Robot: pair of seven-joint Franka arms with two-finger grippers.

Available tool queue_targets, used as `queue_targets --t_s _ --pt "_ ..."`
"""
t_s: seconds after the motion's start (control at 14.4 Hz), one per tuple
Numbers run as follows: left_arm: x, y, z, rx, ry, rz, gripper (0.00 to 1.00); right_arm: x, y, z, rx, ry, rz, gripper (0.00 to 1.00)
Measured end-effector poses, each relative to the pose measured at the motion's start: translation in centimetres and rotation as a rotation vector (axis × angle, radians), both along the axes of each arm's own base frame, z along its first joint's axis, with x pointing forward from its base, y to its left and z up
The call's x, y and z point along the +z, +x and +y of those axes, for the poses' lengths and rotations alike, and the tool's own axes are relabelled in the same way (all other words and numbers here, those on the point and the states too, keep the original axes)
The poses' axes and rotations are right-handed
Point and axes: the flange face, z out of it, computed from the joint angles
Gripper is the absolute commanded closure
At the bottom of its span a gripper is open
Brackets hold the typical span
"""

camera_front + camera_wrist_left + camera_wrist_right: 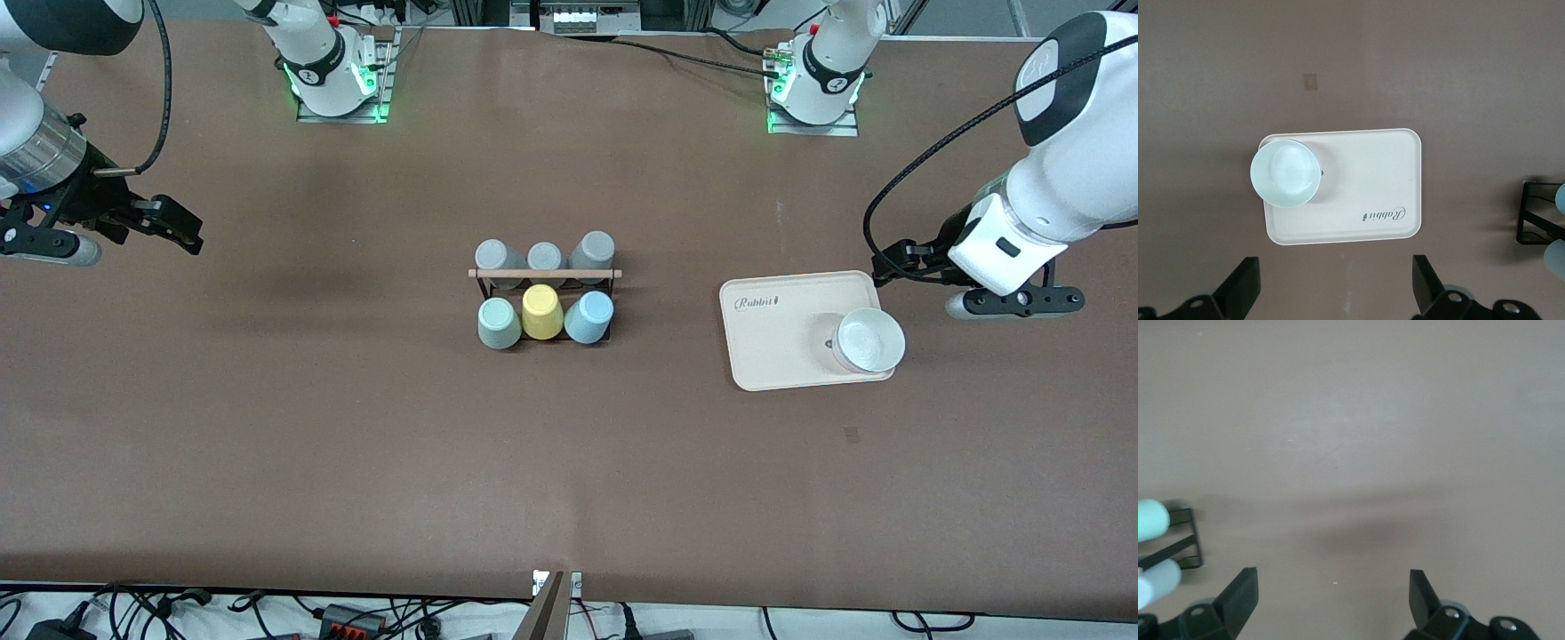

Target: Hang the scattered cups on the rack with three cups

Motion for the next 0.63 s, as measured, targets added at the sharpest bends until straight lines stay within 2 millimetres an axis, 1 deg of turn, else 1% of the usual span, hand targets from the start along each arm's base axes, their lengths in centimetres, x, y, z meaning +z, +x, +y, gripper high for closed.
queue_targets --t_s 0.14,0.35,0.63 --pt "0.0 0.0 0.0 0.000 0.000 0.000 0.00 0.0 0.1 -0.3 -0.017 0.051 0.010 0.00" --pt "0.0 0.0 0.0 0.000 0.000 0.000 0.00 0.2 0.2 -1.4 0.008 0.055 0.008 0.00" --pt "0.0 0.0 0.0 -0.001 0.000 0.000 0.00 0.4 0.2 -1.5 0.028 0.025 0.004 0.00"
